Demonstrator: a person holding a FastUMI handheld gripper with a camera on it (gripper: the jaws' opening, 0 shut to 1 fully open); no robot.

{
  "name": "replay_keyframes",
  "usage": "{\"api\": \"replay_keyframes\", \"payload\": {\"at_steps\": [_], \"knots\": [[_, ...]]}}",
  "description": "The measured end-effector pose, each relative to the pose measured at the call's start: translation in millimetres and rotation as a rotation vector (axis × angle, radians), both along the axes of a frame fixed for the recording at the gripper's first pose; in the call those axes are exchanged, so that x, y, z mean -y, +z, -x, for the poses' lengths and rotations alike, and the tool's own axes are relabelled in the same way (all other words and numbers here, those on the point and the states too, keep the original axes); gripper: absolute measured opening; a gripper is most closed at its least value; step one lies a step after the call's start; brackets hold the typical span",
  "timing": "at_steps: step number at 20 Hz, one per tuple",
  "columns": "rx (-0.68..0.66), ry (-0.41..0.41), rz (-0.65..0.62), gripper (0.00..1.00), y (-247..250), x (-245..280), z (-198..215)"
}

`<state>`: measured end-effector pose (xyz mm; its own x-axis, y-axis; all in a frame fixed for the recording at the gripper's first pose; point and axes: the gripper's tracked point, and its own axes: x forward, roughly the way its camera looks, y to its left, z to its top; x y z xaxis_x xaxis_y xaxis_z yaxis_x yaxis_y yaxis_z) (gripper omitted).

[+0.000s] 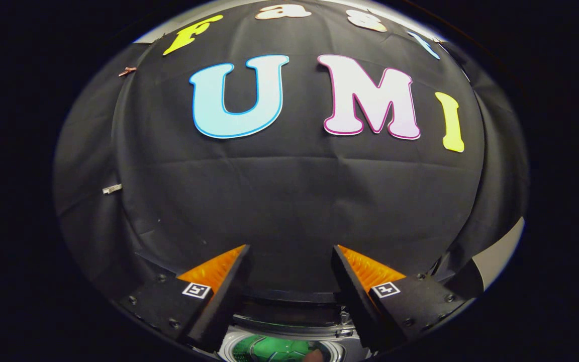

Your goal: Put the clothes into the washing machine and then close the washing machine lid.

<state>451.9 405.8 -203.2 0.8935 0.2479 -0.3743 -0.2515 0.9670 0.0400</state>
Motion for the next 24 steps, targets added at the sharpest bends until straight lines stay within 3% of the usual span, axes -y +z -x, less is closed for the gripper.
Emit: {"api": "replay_keyframes", "payload": {"at_steps": [24], "knots": [[0.108, 0.036, -0.009, 0.99, -6, 13, 115]]}}
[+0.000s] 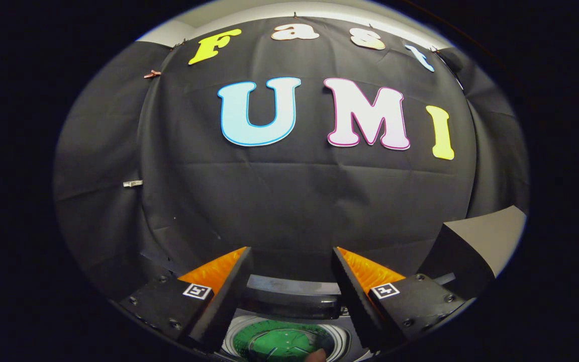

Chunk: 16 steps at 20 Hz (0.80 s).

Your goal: Put the clothes into the washing machine and then close the washing machine lid.

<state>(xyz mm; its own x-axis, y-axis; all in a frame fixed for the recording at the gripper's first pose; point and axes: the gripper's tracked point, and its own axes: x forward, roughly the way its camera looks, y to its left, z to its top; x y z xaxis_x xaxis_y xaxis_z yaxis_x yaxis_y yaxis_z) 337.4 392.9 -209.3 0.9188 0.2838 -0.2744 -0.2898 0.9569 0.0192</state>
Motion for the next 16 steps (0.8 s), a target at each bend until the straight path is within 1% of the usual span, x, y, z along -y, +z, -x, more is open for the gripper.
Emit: {"api": "replay_keyframes", "payload": {"at_steps": [4, 8, 11, 16], "knots": [[-0.043, 0.029, -0.004, 0.99, -21, 4, 35], [-0.135, 0.071, 0.047, 1.0, -68, 16, 73], [-0.179, 0.087, 0.039, 0.99, -89, 25, 89], [-0.224, 0.092, 0.007, 1.0, -100, 35, 107]]}}
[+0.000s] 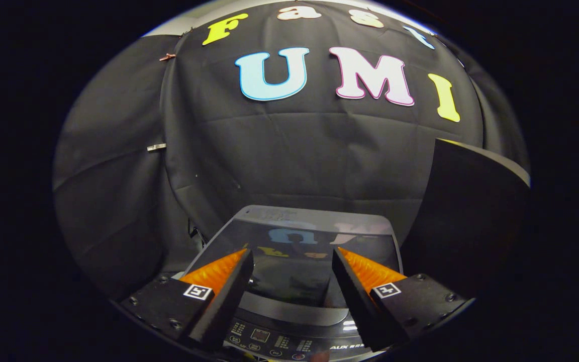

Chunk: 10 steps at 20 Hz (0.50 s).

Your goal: Put the clothes into the washing machine and then close the washing machine lid.

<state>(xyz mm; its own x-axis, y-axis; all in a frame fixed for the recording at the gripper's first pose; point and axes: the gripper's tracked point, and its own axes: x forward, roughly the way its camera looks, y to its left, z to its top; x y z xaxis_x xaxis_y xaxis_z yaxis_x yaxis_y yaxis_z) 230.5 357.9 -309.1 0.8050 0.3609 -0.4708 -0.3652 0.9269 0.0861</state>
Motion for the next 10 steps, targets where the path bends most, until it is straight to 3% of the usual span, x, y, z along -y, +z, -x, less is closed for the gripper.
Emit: {"api": "replay_keyframes", "payload": {"at_steps": [5, 10], "knots": [[0.029, 0.001, 0.005, 1.0, 16, 10, 16], [0.14, 0.006, 0.02, 1.0, 70, 17, 32]]}}
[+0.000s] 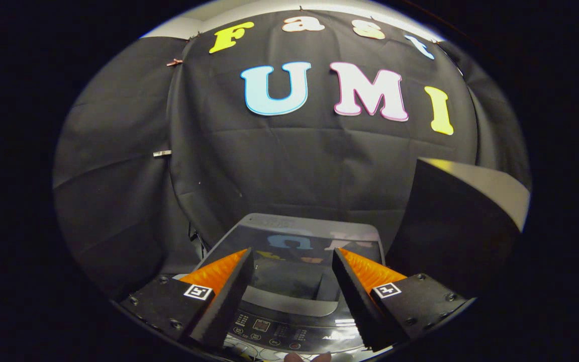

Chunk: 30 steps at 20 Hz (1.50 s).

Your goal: Put the clothes into the washing machine and then close the washing machine lid.

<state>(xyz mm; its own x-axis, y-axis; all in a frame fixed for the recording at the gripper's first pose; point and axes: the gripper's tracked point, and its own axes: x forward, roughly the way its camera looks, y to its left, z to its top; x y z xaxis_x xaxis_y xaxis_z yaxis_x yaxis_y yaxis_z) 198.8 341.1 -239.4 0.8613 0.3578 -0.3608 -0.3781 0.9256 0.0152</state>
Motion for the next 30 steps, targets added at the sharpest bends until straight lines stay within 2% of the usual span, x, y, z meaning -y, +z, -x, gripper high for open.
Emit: {"api": "replay_keyframes", "payload": {"at_steps": [4, 9, 14, 18, 30], "knots": [[0.105, 0.003, -0.022, 0.99, 53, 7, 22], [0.173, 0.008, -0.065, 0.99, 104, 20, 47], [0.202, -0.015, -0.082, 0.99, 140, 51, 67], [0.243, -0.069, -0.104, 0.99, 172, 82, 80], [0.296, -0.18, -0.075, 0.99, 200, 165, 96]]}}
